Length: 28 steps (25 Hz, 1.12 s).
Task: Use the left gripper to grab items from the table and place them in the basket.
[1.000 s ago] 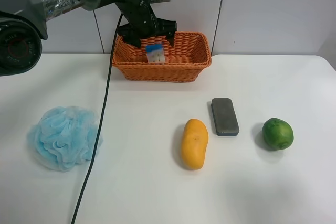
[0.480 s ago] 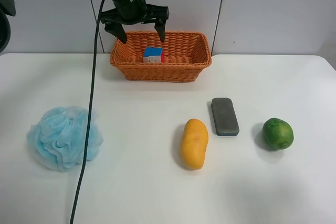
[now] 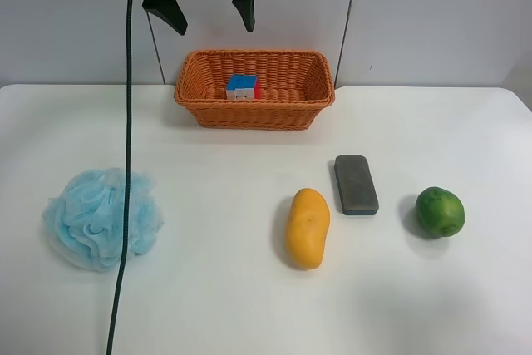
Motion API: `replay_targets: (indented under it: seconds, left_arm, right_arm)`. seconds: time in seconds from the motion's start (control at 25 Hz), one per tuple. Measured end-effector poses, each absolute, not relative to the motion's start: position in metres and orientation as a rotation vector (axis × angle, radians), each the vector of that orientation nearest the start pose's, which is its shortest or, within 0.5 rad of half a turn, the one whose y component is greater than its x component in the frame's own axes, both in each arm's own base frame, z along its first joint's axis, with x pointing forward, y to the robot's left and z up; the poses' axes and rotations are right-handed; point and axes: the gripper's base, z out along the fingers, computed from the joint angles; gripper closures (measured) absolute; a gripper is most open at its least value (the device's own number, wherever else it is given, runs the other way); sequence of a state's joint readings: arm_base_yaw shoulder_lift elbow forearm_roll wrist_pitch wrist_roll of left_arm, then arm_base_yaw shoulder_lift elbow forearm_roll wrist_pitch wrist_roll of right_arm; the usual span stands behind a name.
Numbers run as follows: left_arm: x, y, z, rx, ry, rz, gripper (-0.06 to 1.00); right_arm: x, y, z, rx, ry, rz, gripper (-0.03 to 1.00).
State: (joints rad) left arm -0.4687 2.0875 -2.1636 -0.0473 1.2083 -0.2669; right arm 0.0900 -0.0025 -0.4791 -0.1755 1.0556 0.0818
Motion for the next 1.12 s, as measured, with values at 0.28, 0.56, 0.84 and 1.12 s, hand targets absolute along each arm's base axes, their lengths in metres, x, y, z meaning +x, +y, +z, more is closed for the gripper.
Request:
replay_targets:
  seconds: [0.28,0.56,0.84,1.12]
  left_arm:
    - [0.358,-0.183,0.351,0.273,2.685,-0.241,-0.05]
    - [0.287,-0.146,0.357,0.259,2.703,-0.227,-0.05]
    - [0.218,-0.110,0.359,0.243,2.633,-0.247,-0.05]
    - [0.153,-0.075,0.355,0.248,2.528,-0.266,-0.05]
  right_arm:
    - [-0.002,-0.014,0.273,-0.003,2.046,-0.104,-0.02]
    - [-0.002,-0.014,0.273,-0.003,2.046,-0.104,-0.02]
    - [-0.002,-0.014,0.273,-0.003,2.046,-0.104,-0.02]
    - [-0.002,-0.014,0.273,-0.003,2.046,-0.104,-0.02]
